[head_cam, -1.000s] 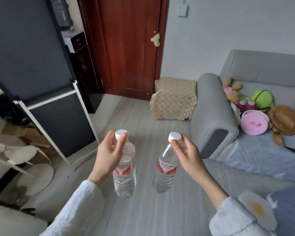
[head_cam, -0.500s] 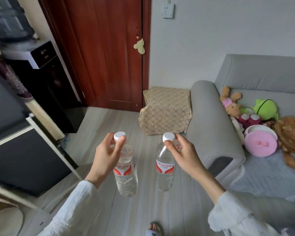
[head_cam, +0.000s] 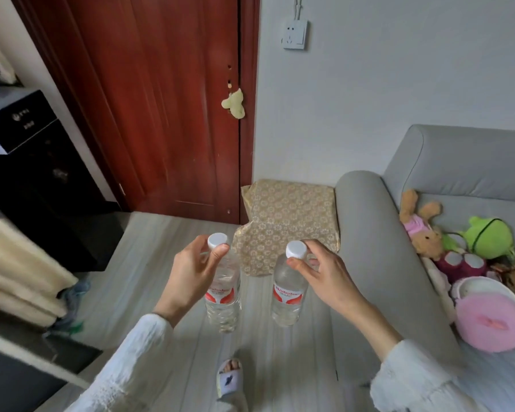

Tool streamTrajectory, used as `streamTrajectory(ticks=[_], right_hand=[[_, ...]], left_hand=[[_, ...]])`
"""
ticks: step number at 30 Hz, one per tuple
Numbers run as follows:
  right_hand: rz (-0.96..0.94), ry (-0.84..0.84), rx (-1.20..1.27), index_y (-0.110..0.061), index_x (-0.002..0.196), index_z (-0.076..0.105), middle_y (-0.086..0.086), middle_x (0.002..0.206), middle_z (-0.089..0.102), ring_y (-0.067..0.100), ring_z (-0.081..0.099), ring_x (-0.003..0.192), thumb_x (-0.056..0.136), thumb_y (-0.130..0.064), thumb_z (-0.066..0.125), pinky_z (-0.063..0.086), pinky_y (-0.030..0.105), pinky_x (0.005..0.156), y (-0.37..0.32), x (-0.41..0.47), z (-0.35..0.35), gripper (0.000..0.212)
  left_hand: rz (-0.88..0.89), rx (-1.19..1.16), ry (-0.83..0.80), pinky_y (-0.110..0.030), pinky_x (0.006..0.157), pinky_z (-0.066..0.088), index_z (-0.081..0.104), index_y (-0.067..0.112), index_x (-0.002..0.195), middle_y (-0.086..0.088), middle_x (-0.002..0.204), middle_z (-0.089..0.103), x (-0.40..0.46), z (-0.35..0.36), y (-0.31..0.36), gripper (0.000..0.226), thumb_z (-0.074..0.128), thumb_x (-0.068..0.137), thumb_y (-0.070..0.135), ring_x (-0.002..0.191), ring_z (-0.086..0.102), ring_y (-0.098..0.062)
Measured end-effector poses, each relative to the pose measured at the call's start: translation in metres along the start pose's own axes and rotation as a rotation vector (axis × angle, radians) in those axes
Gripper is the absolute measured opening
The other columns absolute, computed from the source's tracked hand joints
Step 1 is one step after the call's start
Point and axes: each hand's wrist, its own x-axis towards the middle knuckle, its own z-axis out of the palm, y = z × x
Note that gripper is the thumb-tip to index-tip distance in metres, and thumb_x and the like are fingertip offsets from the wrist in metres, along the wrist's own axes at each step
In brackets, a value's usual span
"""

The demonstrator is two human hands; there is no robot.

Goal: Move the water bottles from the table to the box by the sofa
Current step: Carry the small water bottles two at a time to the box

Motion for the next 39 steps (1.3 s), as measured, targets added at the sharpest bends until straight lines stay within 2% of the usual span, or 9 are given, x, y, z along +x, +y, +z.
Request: streamTrajectory(ticks=[2,6,11,16,20,24,30,35,39], right_hand=[[0.012,0.013,0.005,-0.019,0.099,0.057,-0.001,0.099,0.063,0.019,0.059,0.094,0.082,-0.036,0.061,0.049,0.045,0.087,0.009,0.042,0.002,0.024],[0.047,0.027,0.017,-0.026,0.098,0.056,-0.006,0.1,0.063,0.016,0.059,0.097,0.08,-0.037,0.062,0.049,0.046,0.089,0.018,0.121,0.005,0.022],[0.025,0.066,-0.062,-0.02,0.101,0.06,-0.022,0.092,0.052,0.015,0.053,0.099,0.08,-0.03,0.065,0.047,0.04,0.091,0.03,0.21,-0.001,0.024],[0.053,0.076,-0.13,-0.017,0.103,0.058,-0.021,0.088,0.049,0.015,0.052,0.092,0.082,-0.031,0.062,0.044,0.029,0.08,0.047,0.292,-0.009,0.026],[0.069,0.047,-0.133,-0.018,0.104,0.057,-0.009,0.095,0.055,0.018,0.056,0.091,0.082,-0.034,0.061,0.049,0.037,0.082,0.076,0.354,-0.019,0.028],[0.08,-0.007,-0.14,-0.019,0.102,0.057,-0.009,0.097,0.057,0.014,0.058,0.089,0.081,-0.036,0.062,0.052,0.038,0.083,0.113,0.418,-0.028,0.028],[0.084,-0.167,-0.174,-0.015,0.103,0.055,-0.002,0.104,0.06,0.017,0.057,0.094,0.078,-0.037,0.065,0.051,0.041,0.087,0.175,0.524,-0.041,0.035],[0.089,-0.244,-0.231,-0.018,0.11,0.052,-0.007,0.109,0.055,0.008,0.049,0.097,0.079,-0.037,0.065,0.045,0.03,0.089,0.22,0.601,-0.035,0.039],[0.158,-0.292,-0.254,-0.015,0.111,0.05,-0.009,0.103,0.049,0.008,0.045,0.095,0.081,-0.037,0.062,0.034,0.022,0.08,0.259,0.654,-0.019,0.039]], left_hand=[[-0.006,0.006,-0.02,-0.019,0.069,0.048,0.061,0.008,0.101,0.001,0.086,0.064,0.045,0.007,-0.01,0.031,0.055,0.085,0.034,0.081,0.062,-0.014],[0.005,0.046,-0.091,-0.026,0.077,0.044,0.061,0.012,0.107,-0.003,0.098,0.067,0.135,0.02,-0.027,0.044,0.054,0.08,0.046,0.092,0.064,-0.02],[-0.018,0.068,-0.146,-0.026,0.081,0.041,0.058,0.012,0.115,-0.012,0.11,0.063,0.233,0.036,-0.034,0.041,0.061,0.082,0.035,0.101,0.061,-0.025],[-0.013,0.055,-0.184,-0.026,0.078,0.044,0.061,0.009,0.11,0.0,0.095,0.063,0.319,0.054,-0.033,0.036,0.063,0.082,0.031,0.094,0.062,-0.021],[-0.011,0.059,-0.188,-0.027,0.077,0.044,0.062,0.006,0.108,0.012,0.083,0.053,0.377,0.082,-0.036,0.033,0.063,0.082,0.026,0.088,0.058,-0.016],[-0.027,0.086,-0.197,-0.026,0.074,0.044,0.063,0.004,0.105,0.021,0.078,0.047,0.433,0.117,-0.046,0.03,0.063,0.083,0.025,0.084,0.058,-0.018],[-0.15,0.116,-0.223,-0.02,0.072,0.04,0.063,0.01,0.107,0.01,0.087,0.054,0.527,0.177,-0.06,0.029,0.063,0.082,0.024,0.089,0.059,-0.018],[-0.216,0.116,-0.253,-0.02,0.067,0.04,0.064,0.01,0.102,0.009,0.083,0.055,0.605,0.224,-0.076,0.022,0.063,0.082,0.02,0.087,0.055,-0.017],[-0.273,0.139,-0.313,-0.028,0.076,0.04,0.063,0.012,0.1,0.005,0.084,0.053,0.658,0.263,-0.098,0.02,0.063,0.083,0.023,0.085,0.053,-0.017]])
